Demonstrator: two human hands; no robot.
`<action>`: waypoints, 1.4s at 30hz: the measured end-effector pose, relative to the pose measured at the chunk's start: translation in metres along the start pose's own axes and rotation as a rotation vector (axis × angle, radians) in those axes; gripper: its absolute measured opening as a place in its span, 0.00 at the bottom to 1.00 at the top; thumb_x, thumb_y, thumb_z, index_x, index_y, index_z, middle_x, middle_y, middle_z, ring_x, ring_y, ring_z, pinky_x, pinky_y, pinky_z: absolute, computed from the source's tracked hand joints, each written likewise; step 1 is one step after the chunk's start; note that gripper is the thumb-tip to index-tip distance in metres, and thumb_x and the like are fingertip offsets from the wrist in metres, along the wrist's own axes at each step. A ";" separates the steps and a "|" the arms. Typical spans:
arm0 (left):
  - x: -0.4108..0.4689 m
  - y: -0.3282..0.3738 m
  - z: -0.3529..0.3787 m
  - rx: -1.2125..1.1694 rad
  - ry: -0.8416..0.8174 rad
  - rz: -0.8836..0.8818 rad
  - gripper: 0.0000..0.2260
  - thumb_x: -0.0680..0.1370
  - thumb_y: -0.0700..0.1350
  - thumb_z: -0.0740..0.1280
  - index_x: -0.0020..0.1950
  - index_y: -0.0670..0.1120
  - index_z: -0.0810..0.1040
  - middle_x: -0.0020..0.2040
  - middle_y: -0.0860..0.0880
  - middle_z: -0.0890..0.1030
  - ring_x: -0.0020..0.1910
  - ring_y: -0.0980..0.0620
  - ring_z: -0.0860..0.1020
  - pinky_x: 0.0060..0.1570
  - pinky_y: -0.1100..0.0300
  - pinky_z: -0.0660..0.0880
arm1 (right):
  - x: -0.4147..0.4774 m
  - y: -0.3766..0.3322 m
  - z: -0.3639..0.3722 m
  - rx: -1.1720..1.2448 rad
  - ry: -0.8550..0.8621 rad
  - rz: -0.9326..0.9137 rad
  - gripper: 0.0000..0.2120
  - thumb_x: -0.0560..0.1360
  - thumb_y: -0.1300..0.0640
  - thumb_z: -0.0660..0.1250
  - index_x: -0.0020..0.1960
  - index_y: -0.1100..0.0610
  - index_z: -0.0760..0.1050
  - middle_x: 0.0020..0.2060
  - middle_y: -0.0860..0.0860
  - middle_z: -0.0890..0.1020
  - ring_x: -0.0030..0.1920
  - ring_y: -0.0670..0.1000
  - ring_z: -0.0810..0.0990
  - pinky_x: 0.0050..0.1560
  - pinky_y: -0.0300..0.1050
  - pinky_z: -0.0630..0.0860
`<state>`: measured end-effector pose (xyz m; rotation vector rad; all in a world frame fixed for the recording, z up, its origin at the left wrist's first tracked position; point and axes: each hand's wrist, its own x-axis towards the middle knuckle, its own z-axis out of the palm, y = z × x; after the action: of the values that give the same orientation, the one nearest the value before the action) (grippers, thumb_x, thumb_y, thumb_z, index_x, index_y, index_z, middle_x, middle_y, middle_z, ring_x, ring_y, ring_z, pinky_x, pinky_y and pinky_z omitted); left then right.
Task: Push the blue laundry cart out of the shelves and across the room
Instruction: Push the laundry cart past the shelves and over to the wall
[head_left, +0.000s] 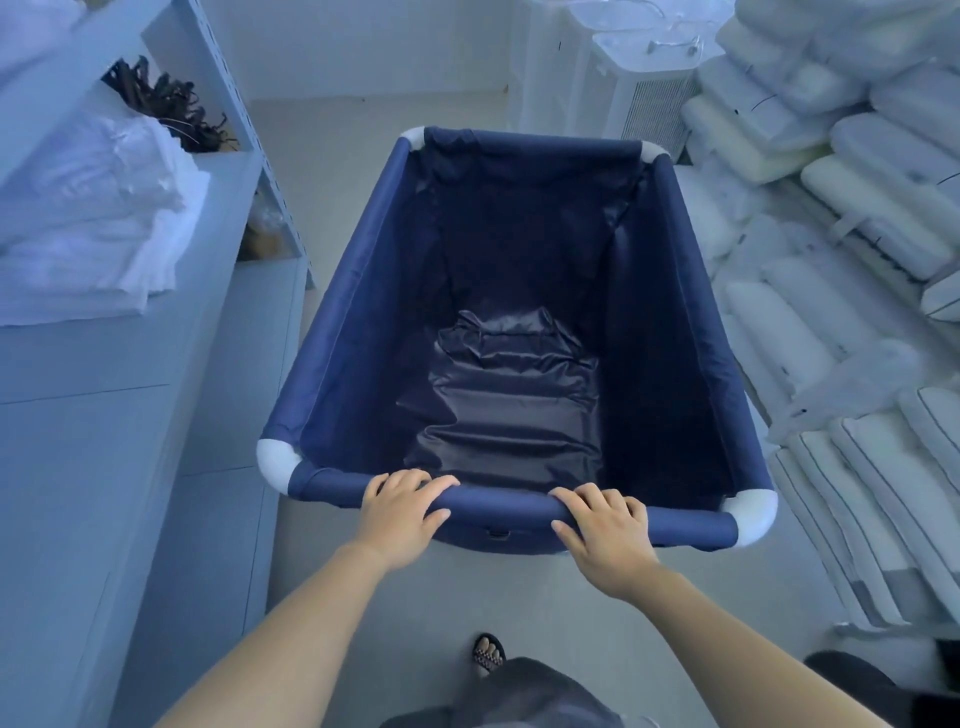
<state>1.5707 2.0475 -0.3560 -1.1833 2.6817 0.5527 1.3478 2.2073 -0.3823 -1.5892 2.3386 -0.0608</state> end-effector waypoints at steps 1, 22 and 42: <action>-0.008 0.005 0.004 0.006 0.002 0.000 0.17 0.80 0.52 0.56 0.69 0.60 0.63 0.64 0.56 0.71 0.68 0.54 0.65 0.70 0.54 0.54 | -0.008 0.003 0.000 -0.005 0.006 -0.004 0.19 0.79 0.41 0.49 0.68 0.40 0.60 0.60 0.42 0.71 0.58 0.51 0.69 0.62 0.50 0.59; -0.203 0.118 0.089 -0.025 0.005 -0.149 0.15 0.79 0.53 0.56 0.66 0.59 0.68 0.60 0.53 0.76 0.62 0.47 0.70 0.66 0.52 0.61 | -0.206 0.051 0.031 -0.021 -0.157 -0.123 0.18 0.80 0.43 0.50 0.69 0.40 0.58 0.63 0.45 0.70 0.61 0.54 0.68 0.62 0.51 0.60; -0.296 0.291 0.179 -0.156 0.141 -0.352 0.15 0.79 0.55 0.58 0.65 0.64 0.69 0.59 0.58 0.75 0.64 0.52 0.68 0.65 0.54 0.57 | -0.318 0.193 0.013 -0.034 -0.236 -0.268 0.20 0.78 0.39 0.53 0.66 0.47 0.62 0.62 0.46 0.68 0.60 0.51 0.68 0.62 0.49 0.62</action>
<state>1.5550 2.4991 -0.3574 -1.7494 2.4863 0.6488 1.2842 2.5730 -0.3613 -1.8092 1.9512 0.1019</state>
